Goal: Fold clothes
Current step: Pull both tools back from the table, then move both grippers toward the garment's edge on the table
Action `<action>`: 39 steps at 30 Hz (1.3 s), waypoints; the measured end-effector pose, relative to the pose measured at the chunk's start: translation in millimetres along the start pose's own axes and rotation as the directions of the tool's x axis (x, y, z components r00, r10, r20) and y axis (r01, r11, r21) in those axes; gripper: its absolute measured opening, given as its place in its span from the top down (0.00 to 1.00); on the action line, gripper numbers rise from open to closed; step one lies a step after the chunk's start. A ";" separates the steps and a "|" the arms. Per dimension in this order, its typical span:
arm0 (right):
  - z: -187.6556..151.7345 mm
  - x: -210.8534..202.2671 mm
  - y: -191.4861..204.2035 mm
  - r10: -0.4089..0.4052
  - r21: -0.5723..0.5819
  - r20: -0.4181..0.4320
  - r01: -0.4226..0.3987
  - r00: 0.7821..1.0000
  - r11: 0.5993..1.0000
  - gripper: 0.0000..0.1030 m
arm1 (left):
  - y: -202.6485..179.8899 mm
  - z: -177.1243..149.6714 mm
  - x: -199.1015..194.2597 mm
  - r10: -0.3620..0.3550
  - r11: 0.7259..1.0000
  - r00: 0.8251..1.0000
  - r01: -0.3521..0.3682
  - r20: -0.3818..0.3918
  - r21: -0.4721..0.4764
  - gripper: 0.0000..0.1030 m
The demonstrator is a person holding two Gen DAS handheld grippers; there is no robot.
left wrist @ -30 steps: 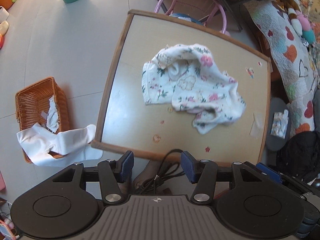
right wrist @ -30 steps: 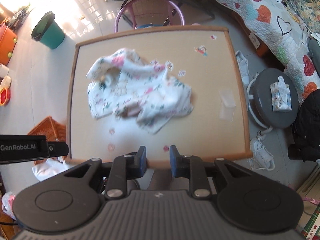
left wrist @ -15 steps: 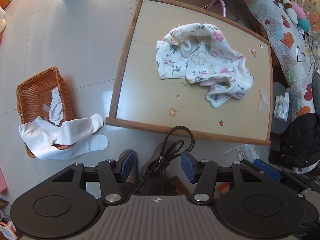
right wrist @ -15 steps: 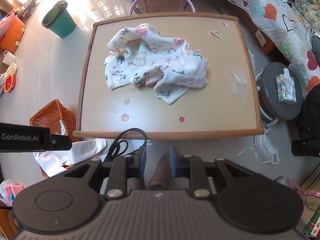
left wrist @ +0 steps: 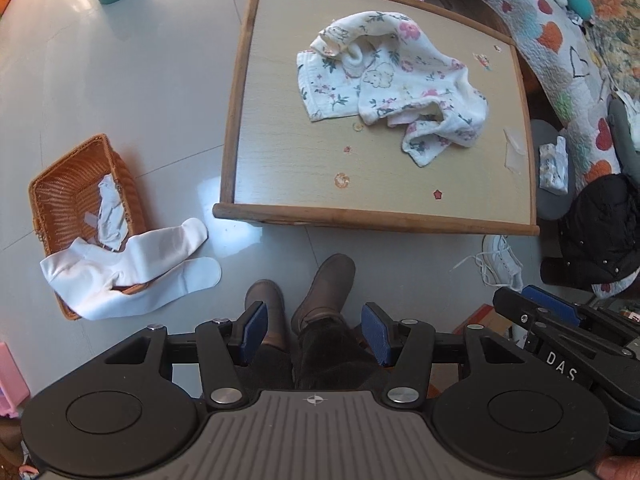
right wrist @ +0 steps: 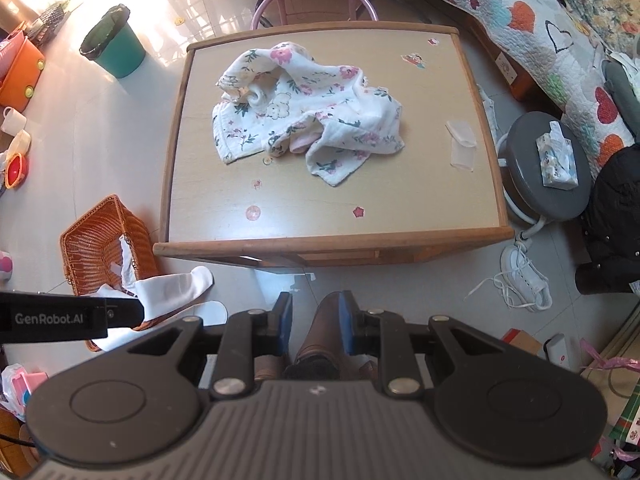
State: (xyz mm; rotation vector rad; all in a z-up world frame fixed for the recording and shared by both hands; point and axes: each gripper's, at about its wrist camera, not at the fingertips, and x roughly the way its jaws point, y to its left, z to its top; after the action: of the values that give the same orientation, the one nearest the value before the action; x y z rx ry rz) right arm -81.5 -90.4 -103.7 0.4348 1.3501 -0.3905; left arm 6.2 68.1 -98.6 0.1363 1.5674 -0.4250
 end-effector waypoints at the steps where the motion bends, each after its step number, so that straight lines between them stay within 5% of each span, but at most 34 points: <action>1: -1.0 2.2 -1.6 -0.001 0.006 0.003 0.001 1.000 1.000 0.77 | -0.7 0.6 1.8 -0.004 1.000 1.000 0.004 0.005 0.006 0.47; 13: 5.2 48.0 -30.0 0.039 0.012 0.057 -0.040 0.998 0.999 0.77 | -8.7 25.3 58.8 -0.052 0.999 0.997 0.051 0.064 0.010 0.47; 26: 70.1 97.2 -44.3 0.075 -0.206 0.045 -0.064 0.996 0.977 0.77 | -26.9 95.6 122.7 0.053 0.993 0.990 -0.037 0.133 -0.116 0.52; 39: 127.7 119.9 -35.7 0.141 -0.320 0.065 -0.113 0.988 0.941 0.77 | -65.1 139.9 161.2 0.128 0.992 0.975 -0.127 0.181 -0.019 0.52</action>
State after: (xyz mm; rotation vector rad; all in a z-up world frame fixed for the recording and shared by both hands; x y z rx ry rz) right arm 29.3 -188.9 -203.6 0.2334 1.2643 -0.0814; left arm 106.5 -68.9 -243.4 0.1861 1.3717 -0.3217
